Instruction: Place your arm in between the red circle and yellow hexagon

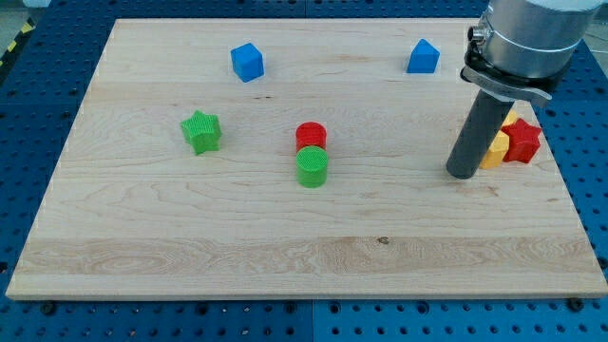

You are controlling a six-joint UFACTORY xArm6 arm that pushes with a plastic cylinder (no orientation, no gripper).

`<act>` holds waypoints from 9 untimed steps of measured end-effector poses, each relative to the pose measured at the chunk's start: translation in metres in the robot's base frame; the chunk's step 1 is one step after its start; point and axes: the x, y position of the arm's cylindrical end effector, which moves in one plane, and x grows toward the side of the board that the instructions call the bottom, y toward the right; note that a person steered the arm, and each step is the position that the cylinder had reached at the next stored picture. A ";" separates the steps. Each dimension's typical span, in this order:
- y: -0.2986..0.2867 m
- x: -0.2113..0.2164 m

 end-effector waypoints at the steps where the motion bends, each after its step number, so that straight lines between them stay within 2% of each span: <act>1: -0.002 0.000; 6: -0.014 -0.006; 9: -0.039 -0.036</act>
